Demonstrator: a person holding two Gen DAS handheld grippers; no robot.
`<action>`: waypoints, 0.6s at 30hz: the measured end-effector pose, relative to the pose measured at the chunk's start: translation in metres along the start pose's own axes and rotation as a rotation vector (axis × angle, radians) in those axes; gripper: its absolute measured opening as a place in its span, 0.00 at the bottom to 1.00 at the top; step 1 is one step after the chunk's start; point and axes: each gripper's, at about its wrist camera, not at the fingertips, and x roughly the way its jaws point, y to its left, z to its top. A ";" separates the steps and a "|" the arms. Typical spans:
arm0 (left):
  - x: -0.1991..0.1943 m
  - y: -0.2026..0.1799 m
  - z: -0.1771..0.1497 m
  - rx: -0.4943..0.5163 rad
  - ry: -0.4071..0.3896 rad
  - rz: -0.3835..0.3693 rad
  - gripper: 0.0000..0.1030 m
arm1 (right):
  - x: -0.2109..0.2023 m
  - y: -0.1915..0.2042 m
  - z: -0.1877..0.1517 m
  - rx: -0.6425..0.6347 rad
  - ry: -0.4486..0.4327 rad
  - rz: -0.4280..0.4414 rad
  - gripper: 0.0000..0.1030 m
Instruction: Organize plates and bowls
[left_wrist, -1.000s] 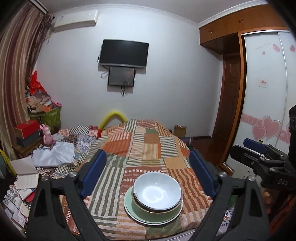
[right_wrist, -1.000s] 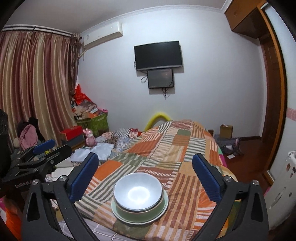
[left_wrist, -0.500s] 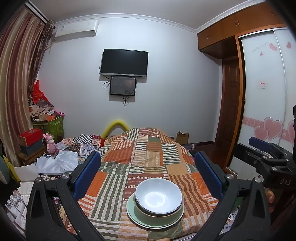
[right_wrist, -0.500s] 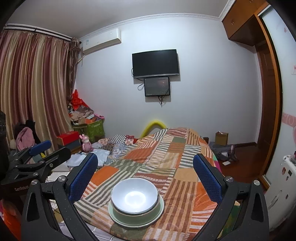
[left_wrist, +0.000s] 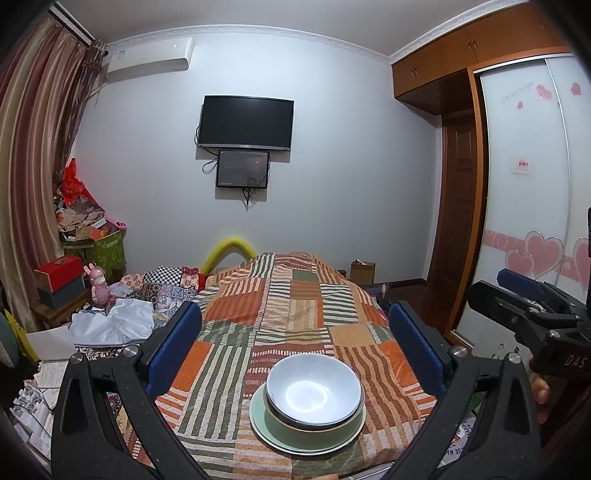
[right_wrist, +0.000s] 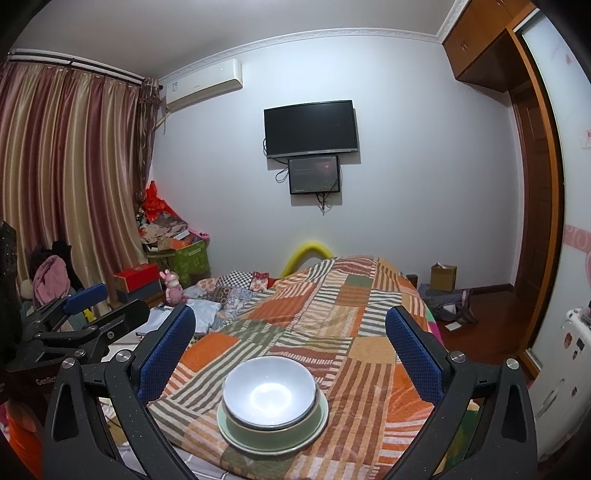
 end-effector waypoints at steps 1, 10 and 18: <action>0.001 0.000 0.000 0.000 0.001 -0.001 1.00 | 0.000 0.000 0.000 0.000 0.000 -0.002 1.00; 0.003 0.000 0.001 0.004 0.010 -0.015 1.00 | 0.000 0.000 0.004 0.007 0.000 -0.005 1.00; 0.003 0.001 0.001 -0.004 0.009 -0.023 1.00 | -0.001 0.000 0.005 0.006 -0.003 -0.007 1.00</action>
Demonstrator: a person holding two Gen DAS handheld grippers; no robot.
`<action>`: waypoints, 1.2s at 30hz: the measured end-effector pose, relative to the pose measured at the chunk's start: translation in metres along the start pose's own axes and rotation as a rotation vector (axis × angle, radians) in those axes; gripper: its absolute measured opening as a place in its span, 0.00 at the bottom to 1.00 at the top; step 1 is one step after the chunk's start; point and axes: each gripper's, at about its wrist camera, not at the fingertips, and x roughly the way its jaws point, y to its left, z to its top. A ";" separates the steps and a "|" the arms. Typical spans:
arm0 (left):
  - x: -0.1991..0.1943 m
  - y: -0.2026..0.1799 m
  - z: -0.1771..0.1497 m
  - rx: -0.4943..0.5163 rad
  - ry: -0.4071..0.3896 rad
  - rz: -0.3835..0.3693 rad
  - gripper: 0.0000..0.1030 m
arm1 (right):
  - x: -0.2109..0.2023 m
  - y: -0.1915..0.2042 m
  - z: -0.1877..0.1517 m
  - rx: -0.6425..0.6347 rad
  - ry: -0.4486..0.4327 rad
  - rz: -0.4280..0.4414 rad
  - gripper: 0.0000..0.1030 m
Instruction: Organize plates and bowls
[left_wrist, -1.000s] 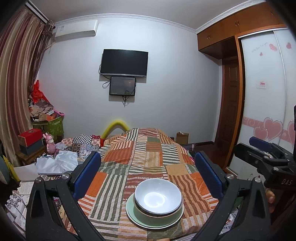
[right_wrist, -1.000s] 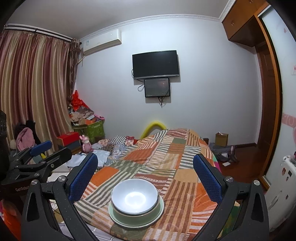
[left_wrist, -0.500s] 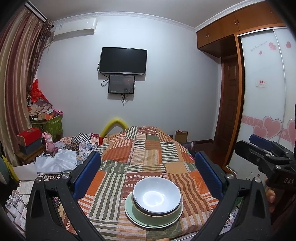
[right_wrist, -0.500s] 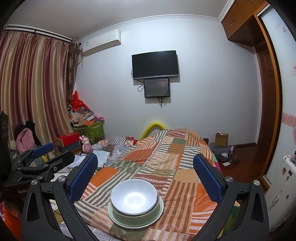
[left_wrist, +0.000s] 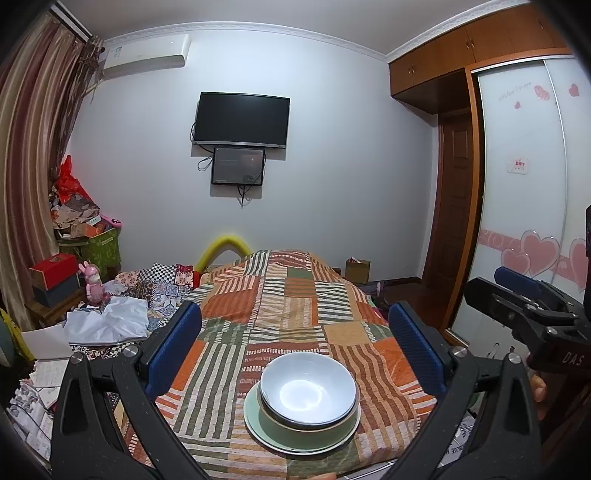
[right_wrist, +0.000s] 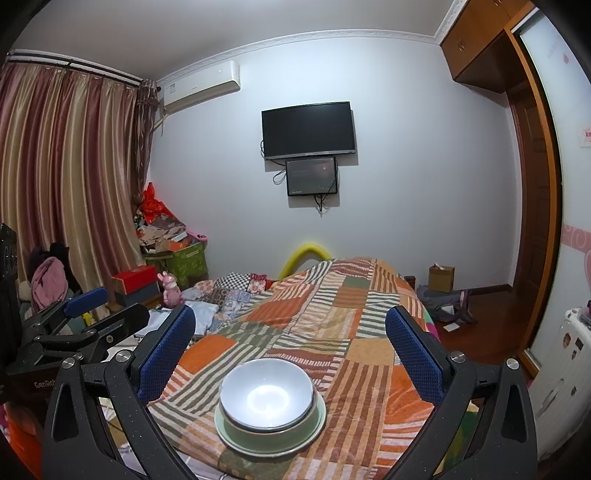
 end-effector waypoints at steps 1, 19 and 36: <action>0.000 0.000 0.000 -0.001 0.001 0.001 1.00 | 0.000 0.000 0.000 -0.001 0.000 0.001 1.00; 0.002 -0.002 0.000 0.002 0.001 -0.015 1.00 | 0.001 0.000 0.002 -0.011 -0.003 0.002 1.00; 0.003 -0.006 -0.002 0.009 0.007 -0.024 1.00 | 0.005 0.000 0.001 -0.009 0.006 0.002 1.00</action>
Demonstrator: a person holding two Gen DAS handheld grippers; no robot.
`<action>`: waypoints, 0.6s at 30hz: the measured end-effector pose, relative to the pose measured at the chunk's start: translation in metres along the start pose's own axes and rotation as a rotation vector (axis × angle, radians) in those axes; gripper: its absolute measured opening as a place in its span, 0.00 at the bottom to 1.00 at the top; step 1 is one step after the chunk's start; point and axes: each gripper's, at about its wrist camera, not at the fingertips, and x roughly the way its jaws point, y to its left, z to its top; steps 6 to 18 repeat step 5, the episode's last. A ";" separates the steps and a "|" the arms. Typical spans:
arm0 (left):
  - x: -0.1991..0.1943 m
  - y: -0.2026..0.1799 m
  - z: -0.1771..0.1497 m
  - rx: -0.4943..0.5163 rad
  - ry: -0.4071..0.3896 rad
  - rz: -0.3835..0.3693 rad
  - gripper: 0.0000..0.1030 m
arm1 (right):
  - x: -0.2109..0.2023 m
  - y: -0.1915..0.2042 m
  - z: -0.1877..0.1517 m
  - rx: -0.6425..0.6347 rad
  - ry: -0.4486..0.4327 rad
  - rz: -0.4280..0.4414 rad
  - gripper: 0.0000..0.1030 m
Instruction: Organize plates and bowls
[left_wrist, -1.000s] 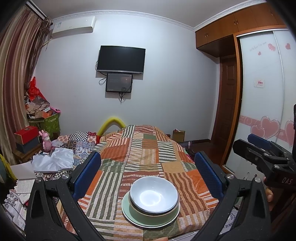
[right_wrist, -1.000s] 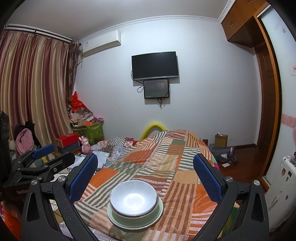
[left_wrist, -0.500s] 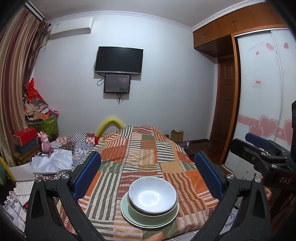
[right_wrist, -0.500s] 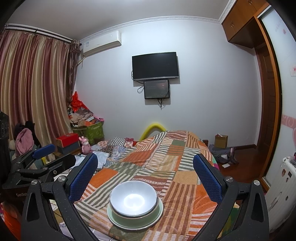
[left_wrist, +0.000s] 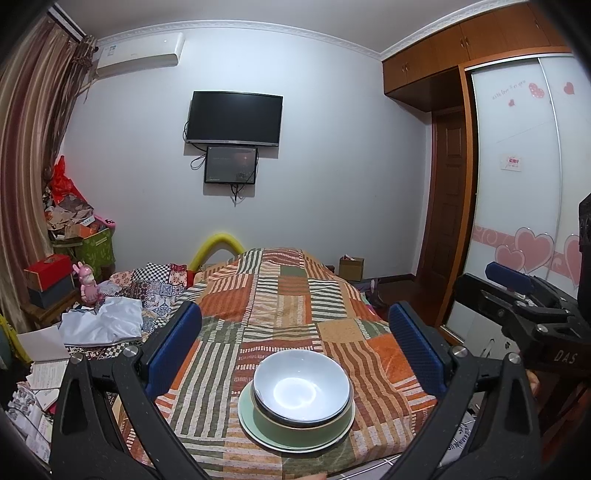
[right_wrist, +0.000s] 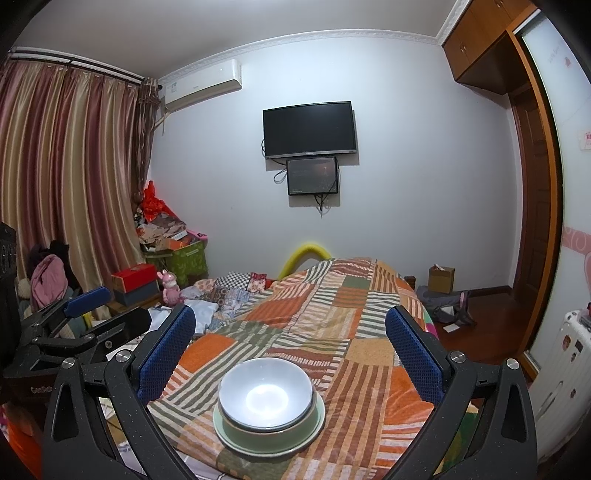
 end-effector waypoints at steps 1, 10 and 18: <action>0.000 0.000 0.000 -0.002 0.000 0.002 1.00 | 0.000 0.000 0.000 0.001 0.001 0.000 1.00; 0.003 0.003 0.000 -0.016 0.010 0.006 1.00 | 0.003 -0.001 -0.001 0.005 0.008 -0.002 1.00; 0.003 0.003 0.000 -0.016 0.010 0.006 1.00 | 0.003 -0.001 -0.001 0.005 0.008 -0.002 1.00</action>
